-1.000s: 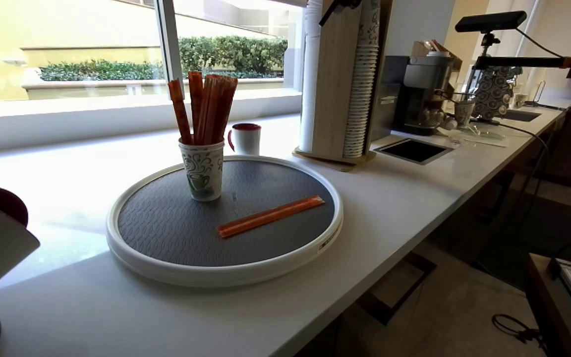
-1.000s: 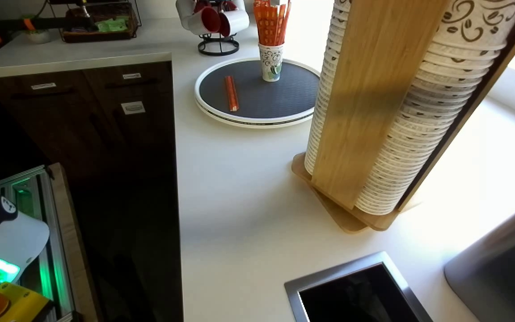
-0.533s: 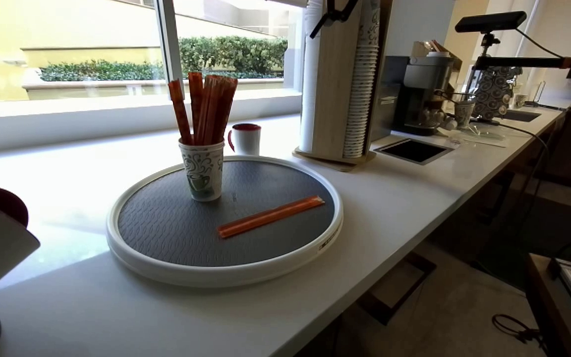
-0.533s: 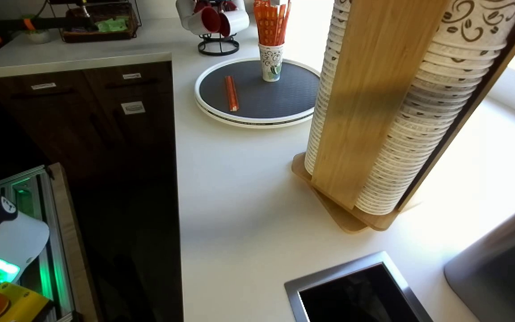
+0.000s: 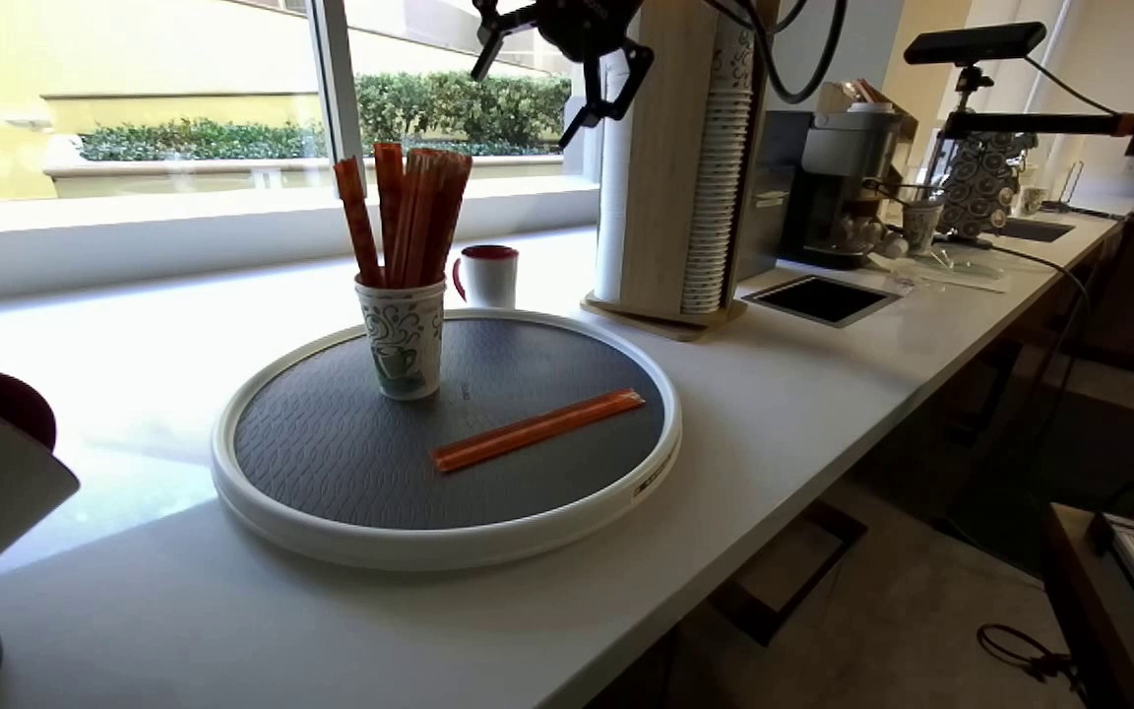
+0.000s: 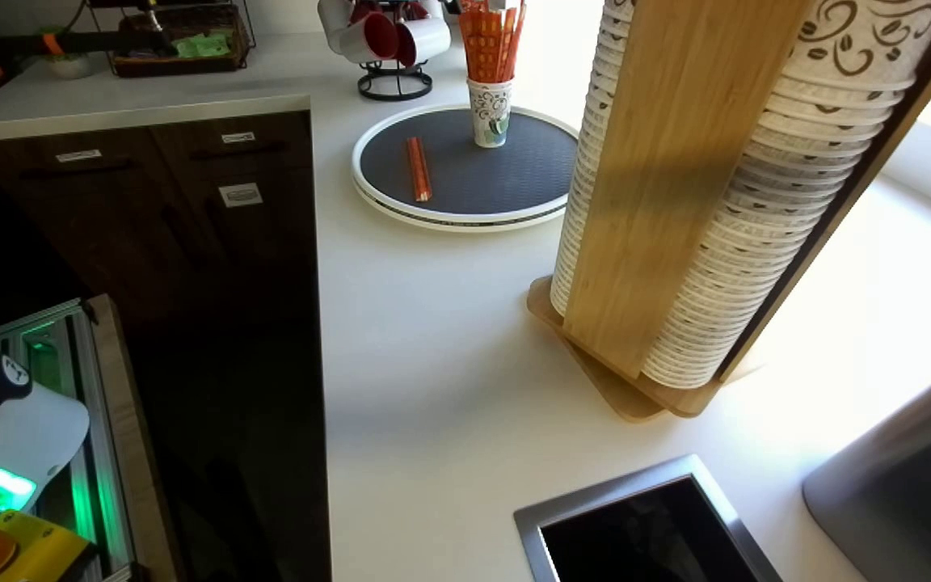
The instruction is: Remove one orange packet from the coffee cup and place it on the tray.
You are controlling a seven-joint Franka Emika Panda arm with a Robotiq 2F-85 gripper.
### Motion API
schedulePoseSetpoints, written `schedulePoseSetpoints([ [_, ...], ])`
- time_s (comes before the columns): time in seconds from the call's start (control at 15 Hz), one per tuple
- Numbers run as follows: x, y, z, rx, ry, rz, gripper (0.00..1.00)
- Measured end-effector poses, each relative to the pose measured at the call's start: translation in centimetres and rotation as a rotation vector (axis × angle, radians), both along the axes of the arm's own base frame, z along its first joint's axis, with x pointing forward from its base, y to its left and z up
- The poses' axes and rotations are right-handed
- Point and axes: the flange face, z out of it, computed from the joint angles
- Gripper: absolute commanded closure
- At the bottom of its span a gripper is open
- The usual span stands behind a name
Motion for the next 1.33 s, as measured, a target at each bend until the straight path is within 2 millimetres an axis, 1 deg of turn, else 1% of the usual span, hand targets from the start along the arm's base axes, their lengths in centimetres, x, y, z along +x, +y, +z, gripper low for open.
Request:
schedulePoseSetpoints([
  [0.07,0.4,0.1,-0.3,0.002,0.003,0.0,0.0],
  [0.2,0.8,-0.3,-0.1,0.002,-0.001,-0.005,0.0],
  [0.33,0.9,-0.6,0.1,0.002,-0.007,-0.01,0.0],
  [0.67,1.0,-1.0,0.1,-0.004,-0.008,-0.005,0.0],
  [0.87,1.4,-1.9,-0.6,-0.019,-0.006,0.022,0.0],
  [1.13,2.6,-3.3,-1.7,-0.014,-0.013,0.057,0.0],
  [1.33,3.4,-3.5,-2.4,0.022,-0.017,0.081,0.0],
])
